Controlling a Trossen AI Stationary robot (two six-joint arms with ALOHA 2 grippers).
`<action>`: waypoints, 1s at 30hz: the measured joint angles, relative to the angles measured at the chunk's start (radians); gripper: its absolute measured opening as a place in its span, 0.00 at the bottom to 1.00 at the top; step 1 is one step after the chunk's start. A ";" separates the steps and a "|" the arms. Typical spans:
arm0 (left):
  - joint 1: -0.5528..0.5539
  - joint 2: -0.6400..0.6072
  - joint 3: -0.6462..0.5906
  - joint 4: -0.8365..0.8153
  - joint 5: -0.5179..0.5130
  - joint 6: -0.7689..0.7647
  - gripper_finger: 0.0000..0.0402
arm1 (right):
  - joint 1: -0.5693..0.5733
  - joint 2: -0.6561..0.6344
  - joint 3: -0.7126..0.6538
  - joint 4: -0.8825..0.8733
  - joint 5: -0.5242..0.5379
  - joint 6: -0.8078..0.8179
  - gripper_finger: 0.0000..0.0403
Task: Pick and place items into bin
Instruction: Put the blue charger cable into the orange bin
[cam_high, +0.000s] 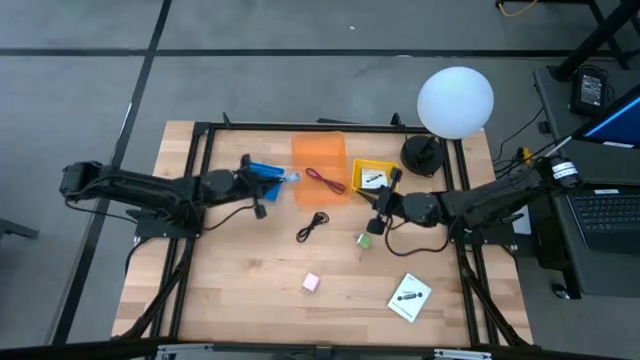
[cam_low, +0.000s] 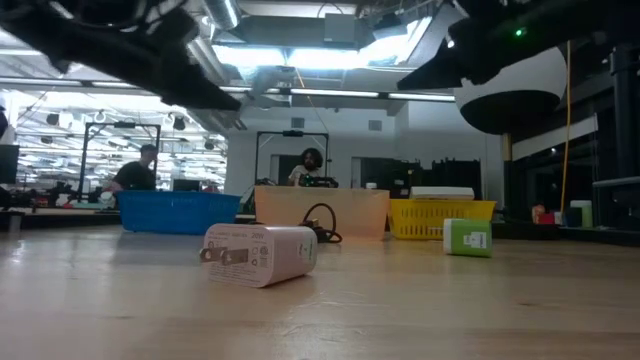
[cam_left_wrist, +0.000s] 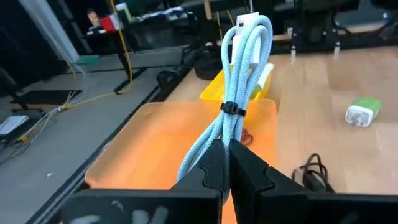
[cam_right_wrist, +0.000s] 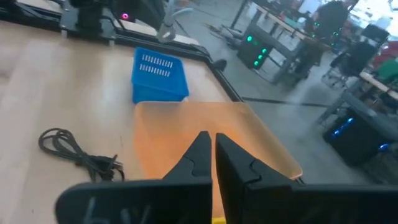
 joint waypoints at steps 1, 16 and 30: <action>0.013 0.033 0.023 0.001 0.016 0.011 0.01 | -0.011 0.000 0.000 -0.004 -0.015 0.003 0.01; 0.137 0.493 0.490 -0.324 0.114 0.313 0.01 | -0.095 0.000 0.000 -0.013 -0.097 -0.025 0.01; 0.213 0.670 0.607 -0.441 0.151 0.405 0.01 | -0.095 0.000 0.000 -0.034 -0.097 -0.008 0.01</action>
